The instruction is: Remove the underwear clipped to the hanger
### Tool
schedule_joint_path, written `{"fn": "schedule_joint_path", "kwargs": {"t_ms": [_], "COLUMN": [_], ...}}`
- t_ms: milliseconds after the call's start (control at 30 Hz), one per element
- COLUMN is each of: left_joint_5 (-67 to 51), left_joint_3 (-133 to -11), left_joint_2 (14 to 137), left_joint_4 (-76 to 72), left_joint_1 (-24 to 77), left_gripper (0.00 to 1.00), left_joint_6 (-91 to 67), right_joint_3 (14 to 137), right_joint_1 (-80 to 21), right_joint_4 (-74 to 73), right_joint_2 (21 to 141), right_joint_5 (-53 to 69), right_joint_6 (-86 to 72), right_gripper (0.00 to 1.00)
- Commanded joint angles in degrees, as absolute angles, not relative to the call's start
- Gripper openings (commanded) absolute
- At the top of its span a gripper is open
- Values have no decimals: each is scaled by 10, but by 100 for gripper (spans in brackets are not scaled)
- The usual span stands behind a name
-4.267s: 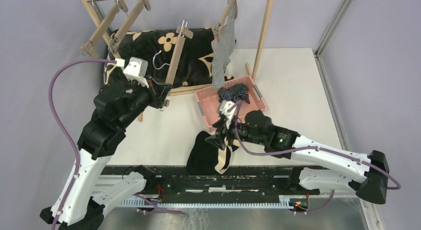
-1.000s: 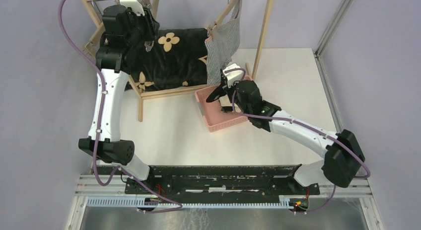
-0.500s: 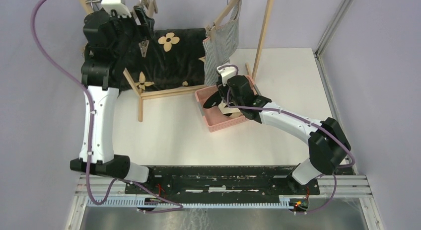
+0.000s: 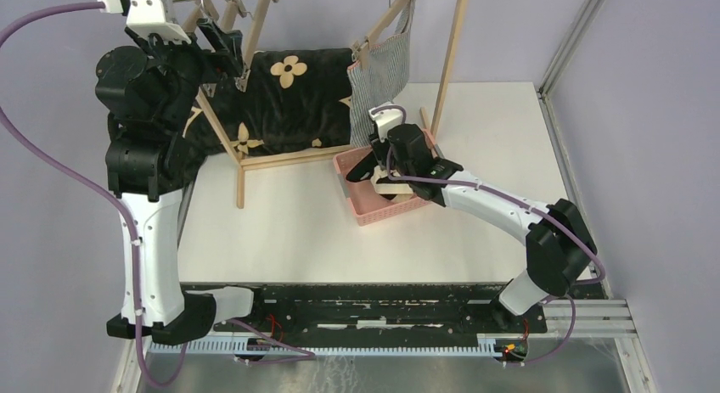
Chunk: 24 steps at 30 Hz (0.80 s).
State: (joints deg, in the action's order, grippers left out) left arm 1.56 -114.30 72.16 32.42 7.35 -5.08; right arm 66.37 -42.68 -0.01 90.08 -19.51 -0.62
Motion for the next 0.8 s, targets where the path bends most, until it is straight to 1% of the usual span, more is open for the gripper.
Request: {"fn": "schedule_joint_path", "kwargs": {"t_ms": [0, 33, 67, 133, 200, 300, 400, 433, 467, 567, 700, 767], "left_joint_5": [16, 9, 0, -18, -23, -30, -60, -79, -101, -166, -267, -286], "left_joint_3": [-1133, -1131, -1131, -1131, -1129, -1127, -1128, -1128, -1130, -1142, -1154, -1161], "left_joint_2": [719, 716, 713, 705, 697, 683, 672, 670, 668, 668, 692, 708], "left_joint_4": [299, 295, 292, 288, 282, 275, 269, 267, 265, 263, 248, 245], "left_joint_1": [71, 70, 71, 71, 70, 71, 71, 71, 71, 71, 73, 83], "left_gripper": [88, 88, 89, 89, 89, 89, 89, 89, 89, 88, 87, 87], "left_joint_6": [-47, -48, -50, -55, -58, -61, -66, -69, -74, -88, -122, -127], "right_joint_3": [707, 708, 707, 702, 692, 668, 628, 611, 596, 583, 612, 612], "right_joint_1": [-422, -419, -416, -410, -406, -404, -400, -397, -393, -381, -366, -360], "right_joint_4": [-4, -4, -6, -9, -14, -10, 31, 57, 82, 117, 91, 94], "right_joint_2": [918, 920, 922, 920, 912, 895, 865, 852, 838, 812, 824, 827], "right_joint_5": [-223, -226, -229, -231, -226, -205, -136, -104, -77, -49, -48, -39], "right_joint_6": [3, 2, -2, -11, -23, -39, -50, -54, -59, -69, -68, -76], "right_gripper": [42, 34, 31, 31, 35, 43, 48, 54, 58, 61, 61, 62]}}
